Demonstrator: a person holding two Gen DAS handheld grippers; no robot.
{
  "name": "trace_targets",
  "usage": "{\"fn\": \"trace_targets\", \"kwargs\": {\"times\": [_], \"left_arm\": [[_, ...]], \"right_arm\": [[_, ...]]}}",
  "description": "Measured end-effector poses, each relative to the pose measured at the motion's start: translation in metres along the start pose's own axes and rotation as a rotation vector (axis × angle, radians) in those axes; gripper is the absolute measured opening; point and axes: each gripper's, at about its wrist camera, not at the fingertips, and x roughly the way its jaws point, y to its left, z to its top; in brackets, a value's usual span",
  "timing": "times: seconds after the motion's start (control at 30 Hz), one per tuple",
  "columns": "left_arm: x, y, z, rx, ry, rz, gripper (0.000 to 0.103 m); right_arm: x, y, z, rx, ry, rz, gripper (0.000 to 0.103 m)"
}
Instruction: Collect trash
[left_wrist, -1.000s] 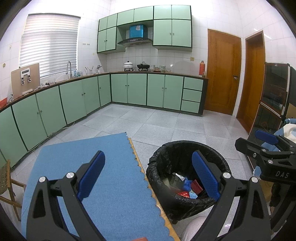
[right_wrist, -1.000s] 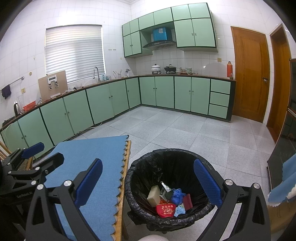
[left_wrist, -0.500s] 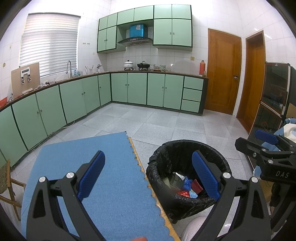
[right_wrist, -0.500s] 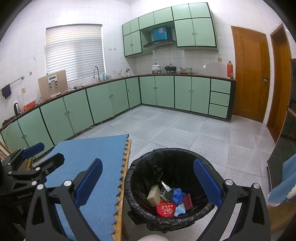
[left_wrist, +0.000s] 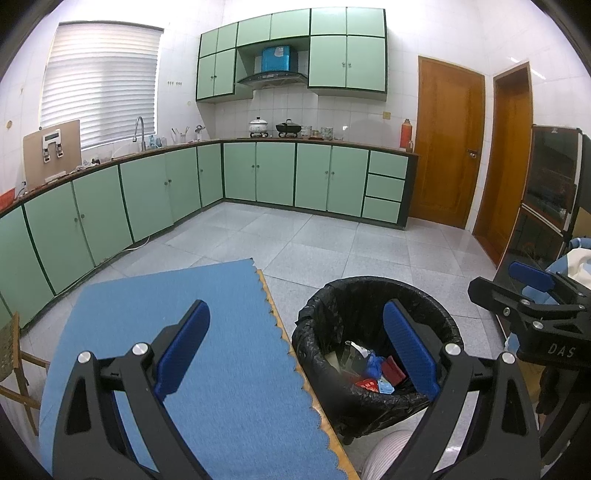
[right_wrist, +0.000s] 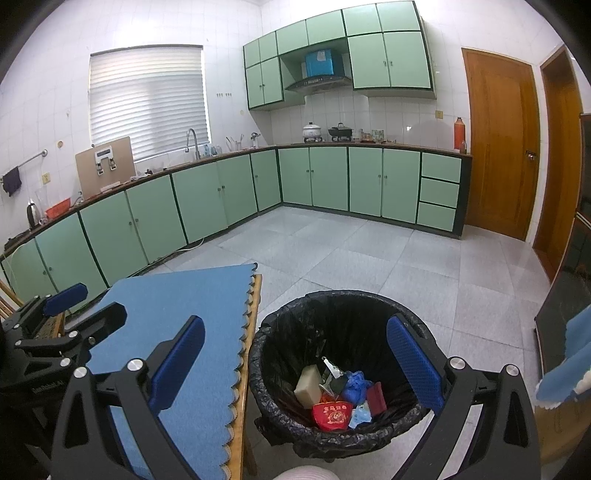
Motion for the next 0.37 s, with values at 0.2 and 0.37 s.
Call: {"fn": "trace_targets", "kwargs": {"times": [0.2, 0.37], "left_arm": [[0.0022, -0.0014, 0.0001, -0.011, 0.012, -0.001, 0.092], [0.0036, -0.0012, -0.0003, -0.013, 0.017, 0.001, 0.092]], "right_arm": [[0.0011, -0.0003, -0.0009, 0.002, 0.000, -0.001, 0.097], [0.0029, -0.0009, -0.0035, 0.000, 0.003, -0.001, 0.097]]}}
